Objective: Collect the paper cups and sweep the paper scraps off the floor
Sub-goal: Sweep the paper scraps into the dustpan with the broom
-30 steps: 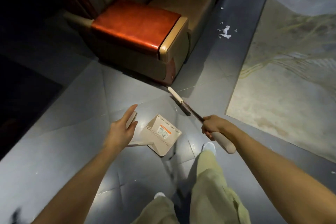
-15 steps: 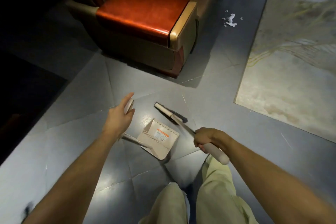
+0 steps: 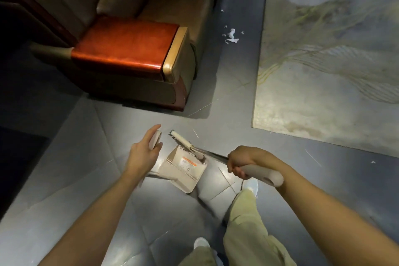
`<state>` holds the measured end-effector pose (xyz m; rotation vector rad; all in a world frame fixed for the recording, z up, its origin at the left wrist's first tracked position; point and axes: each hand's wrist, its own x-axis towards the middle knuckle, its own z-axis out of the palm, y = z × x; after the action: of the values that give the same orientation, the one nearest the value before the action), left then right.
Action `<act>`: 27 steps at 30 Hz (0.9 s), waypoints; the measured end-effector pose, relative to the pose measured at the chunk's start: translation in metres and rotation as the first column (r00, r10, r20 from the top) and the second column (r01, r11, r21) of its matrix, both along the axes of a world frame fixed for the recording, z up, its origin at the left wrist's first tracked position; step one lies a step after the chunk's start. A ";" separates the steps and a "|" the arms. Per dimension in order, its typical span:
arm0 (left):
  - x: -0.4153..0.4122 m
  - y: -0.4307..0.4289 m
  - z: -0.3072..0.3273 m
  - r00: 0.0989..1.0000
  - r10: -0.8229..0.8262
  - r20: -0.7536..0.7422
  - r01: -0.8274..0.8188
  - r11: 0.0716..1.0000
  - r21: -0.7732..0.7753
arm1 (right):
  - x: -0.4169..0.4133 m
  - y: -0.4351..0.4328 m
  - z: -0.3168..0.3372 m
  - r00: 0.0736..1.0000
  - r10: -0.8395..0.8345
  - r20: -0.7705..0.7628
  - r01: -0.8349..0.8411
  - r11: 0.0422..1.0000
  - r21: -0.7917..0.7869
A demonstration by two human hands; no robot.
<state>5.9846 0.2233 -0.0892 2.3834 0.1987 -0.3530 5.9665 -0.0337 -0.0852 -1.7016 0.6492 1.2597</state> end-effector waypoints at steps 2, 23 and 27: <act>0.025 -0.028 0.005 1.000 -0.019 0.015 0.019 1.000 0.022 | 0.015 -0.028 0.006 0.996 -0.049 0.072 0.052 0.997 -0.048; 0.385 -0.321 0.037 0.983 -0.050 0.179 0.059 0.997 -0.050 | 0.349 -0.310 -0.008 0.846 -0.414 0.337 0.433 0.901 0.020; 0.488 -0.356 0.027 0.986 -0.042 0.163 0.056 0.995 -0.083 | 0.451 -0.341 -0.017 0.829 -0.427 0.362 0.445 0.895 0.037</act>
<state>6.4726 -0.1331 -0.0619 2.3202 0.0482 -0.1862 6.4171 -0.3744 -0.1018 -1.6433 0.7917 0.5902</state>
